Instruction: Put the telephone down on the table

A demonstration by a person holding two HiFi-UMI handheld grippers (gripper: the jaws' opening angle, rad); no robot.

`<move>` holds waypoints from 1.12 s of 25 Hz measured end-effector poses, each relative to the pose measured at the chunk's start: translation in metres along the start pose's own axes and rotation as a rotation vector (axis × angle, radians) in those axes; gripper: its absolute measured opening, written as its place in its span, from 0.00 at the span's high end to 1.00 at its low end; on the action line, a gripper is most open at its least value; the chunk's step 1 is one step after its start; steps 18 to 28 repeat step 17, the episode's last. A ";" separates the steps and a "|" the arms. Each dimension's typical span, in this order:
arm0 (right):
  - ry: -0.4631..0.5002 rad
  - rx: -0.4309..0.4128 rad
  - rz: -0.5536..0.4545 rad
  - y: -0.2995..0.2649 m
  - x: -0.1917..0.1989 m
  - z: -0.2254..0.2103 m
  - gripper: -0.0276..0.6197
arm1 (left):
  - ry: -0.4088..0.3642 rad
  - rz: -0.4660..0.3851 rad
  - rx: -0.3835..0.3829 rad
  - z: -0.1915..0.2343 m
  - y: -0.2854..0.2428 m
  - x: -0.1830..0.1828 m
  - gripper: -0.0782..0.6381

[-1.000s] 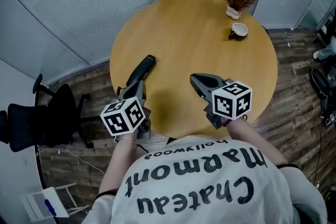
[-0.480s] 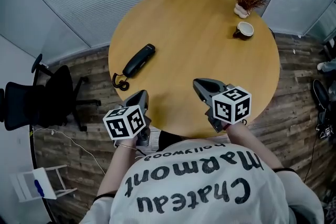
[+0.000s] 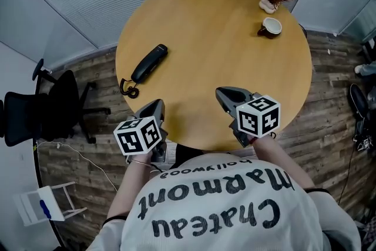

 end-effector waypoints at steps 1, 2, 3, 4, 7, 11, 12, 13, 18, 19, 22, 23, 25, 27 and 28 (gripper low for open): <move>-0.001 0.003 -0.001 0.000 0.000 0.000 0.94 | -0.003 0.002 0.000 0.000 0.000 0.000 0.88; -0.003 0.004 -0.001 0.000 0.001 -0.001 0.94 | -0.004 0.005 0.002 0.000 0.000 0.000 0.88; -0.004 0.004 -0.001 0.000 0.001 -0.001 0.94 | -0.001 0.007 0.004 0.000 -0.001 0.000 0.88; -0.005 0.004 -0.001 0.000 0.001 -0.001 0.94 | 0.005 0.009 0.007 0.000 -0.001 0.000 0.88; -0.009 0.006 -0.001 -0.001 0.002 -0.002 0.94 | 0.023 0.009 0.009 0.001 -0.002 -0.002 0.88; -0.010 0.006 0.004 0.001 0.004 -0.001 0.94 | 0.030 0.009 0.012 0.000 -0.002 -0.002 0.88; -0.009 0.007 0.004 0.001 0.004 -0.001 0.94 | 0.031 0.008 0.012 0.001 -0.001 -0.002 0.88; -0.008 0.007 0.004 0.001 0.004 0.000 0.94 | 0.030 0.008 0.013 0.001 -0.001 -0.002 0.88; -0.004 0.008 0.004 0.002 0.004 0.005 0.94 | 0.027 0.005 0.013 0.003 0.002 -0.002 0.88; -0.004 0.008 0.004 0.002 0.004 0.005 0.94 | 0.027 0.005 0.013 0.003 0.002 -0.002 0.88; -0.004 0.008 0.004 0.002 0.004 0.005 0.94 | 0.027 0.005 0.013 0.003 0.002 -0.002 0.88; -0.004 0.008 0.004 0.002 0.004 0.005 0.94 | 0.027 0.005 0.013 0.003 0.002 -0.002 0.88; -0.004 0.008 0.004 0.002 0.004 0.005 0.94 | 0.027 0.005 0.013 0.003 0.002 -0.002 0.88; -0.004 0.008 0.004 0.002 0.004 0.005 0.94 | 0.027 0.005 0.013 0.003 0.002 -0.002 0.88; -0.004 0.008 0.004 0.002 0.004 0.005 0.94 | 0.027 0.005 0.013 0.003 0.002 -0.002 0.88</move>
Point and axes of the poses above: the fingertips, and each gripper's own axes: y backward along the fingers, z to its left, x out of its underside, the point moved 1 cm from there along y, backward along the fingers, and after that the axes turned 6 degrees about -x, right-handed, at the moved point
